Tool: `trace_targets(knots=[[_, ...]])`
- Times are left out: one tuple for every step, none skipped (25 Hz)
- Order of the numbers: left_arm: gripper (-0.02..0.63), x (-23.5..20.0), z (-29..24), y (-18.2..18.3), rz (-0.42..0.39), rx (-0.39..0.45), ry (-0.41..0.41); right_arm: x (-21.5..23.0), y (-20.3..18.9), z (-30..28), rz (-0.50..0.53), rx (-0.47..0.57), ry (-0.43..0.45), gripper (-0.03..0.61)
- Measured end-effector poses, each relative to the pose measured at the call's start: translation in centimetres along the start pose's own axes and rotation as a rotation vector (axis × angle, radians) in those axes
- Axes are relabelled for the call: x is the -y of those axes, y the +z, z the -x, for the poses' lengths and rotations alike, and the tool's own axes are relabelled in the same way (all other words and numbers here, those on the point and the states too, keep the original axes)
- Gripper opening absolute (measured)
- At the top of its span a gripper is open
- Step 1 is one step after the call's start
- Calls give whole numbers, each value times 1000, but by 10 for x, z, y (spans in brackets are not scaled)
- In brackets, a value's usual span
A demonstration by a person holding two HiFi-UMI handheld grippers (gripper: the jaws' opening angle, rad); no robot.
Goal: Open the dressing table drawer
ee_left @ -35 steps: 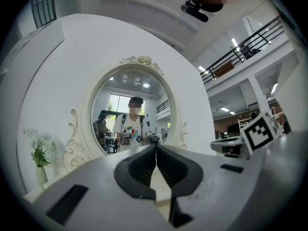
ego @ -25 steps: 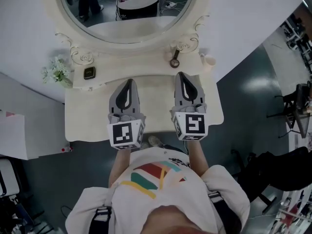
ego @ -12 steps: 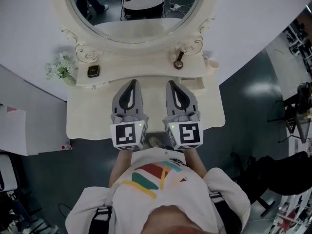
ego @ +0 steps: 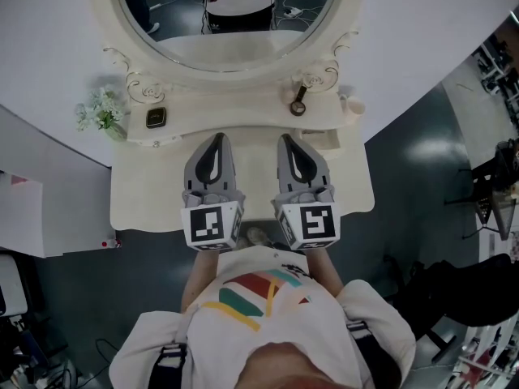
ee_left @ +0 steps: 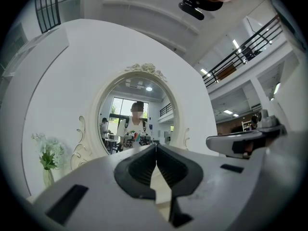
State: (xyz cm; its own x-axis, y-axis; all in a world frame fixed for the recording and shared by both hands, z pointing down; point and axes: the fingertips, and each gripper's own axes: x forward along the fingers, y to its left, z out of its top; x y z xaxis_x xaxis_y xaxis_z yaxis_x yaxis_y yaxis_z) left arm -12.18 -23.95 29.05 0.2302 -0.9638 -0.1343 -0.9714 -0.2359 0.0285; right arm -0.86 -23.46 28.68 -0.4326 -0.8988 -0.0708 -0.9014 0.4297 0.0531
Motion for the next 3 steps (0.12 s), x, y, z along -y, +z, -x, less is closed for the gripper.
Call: trace_targets(knots=[[8,0,0,0,2,0,0,0,0,0,-10,-1,5,2],[8,-1,0,0,5,0,0,0,-1,0,-23,-2,8,2],[8,-1,0,1,8,1,-1,0,-1,-1,-37,-3,10,1]])
